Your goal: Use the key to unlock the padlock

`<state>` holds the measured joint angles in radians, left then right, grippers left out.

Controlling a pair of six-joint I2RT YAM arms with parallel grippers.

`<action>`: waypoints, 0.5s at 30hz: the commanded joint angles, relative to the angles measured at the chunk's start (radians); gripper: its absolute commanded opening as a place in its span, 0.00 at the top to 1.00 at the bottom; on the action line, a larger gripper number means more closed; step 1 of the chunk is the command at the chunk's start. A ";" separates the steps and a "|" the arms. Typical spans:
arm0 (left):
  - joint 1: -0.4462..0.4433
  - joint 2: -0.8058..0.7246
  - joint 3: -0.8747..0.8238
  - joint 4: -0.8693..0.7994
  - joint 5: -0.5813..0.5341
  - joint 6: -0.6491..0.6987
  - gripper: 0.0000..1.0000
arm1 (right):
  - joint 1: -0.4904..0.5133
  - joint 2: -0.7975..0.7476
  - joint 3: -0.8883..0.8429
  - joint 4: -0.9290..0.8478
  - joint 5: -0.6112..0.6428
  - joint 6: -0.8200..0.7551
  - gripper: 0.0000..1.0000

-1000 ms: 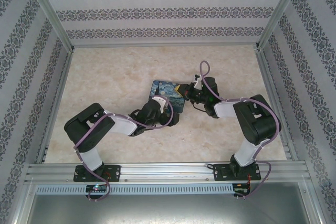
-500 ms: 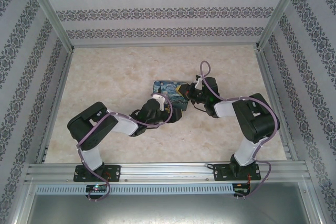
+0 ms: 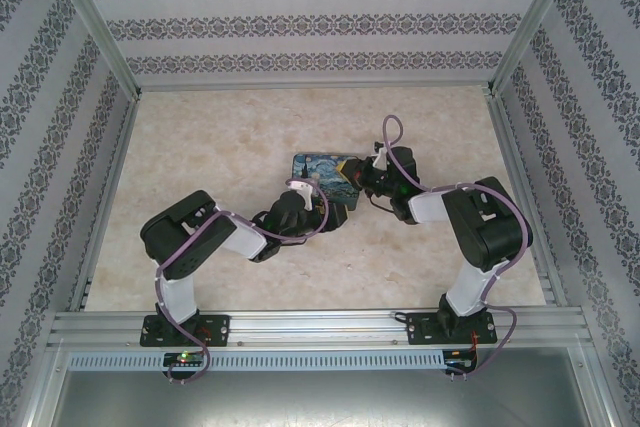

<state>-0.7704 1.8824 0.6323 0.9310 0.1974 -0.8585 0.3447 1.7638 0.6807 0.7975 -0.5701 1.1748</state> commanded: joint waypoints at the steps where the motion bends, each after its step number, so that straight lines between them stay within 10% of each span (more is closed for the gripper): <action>1: 0.003 0.041 -0.021 0.061 -0.013 -0.057 0.35 | -0.007 0.015 -0.008 0.034 -0.017 -0.001 1.00; 15: 0.003 0.083 -0.011 0.087 -0.036 -0.115 0.57 | -0.016 0.020 -0.019 0.046 -0.021 0.001 1.00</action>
<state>-0.7696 1.9335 0.6266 1.0023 0.1547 -0.9398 0.3420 1.7645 0.6777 0.8047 -0.5701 1.1751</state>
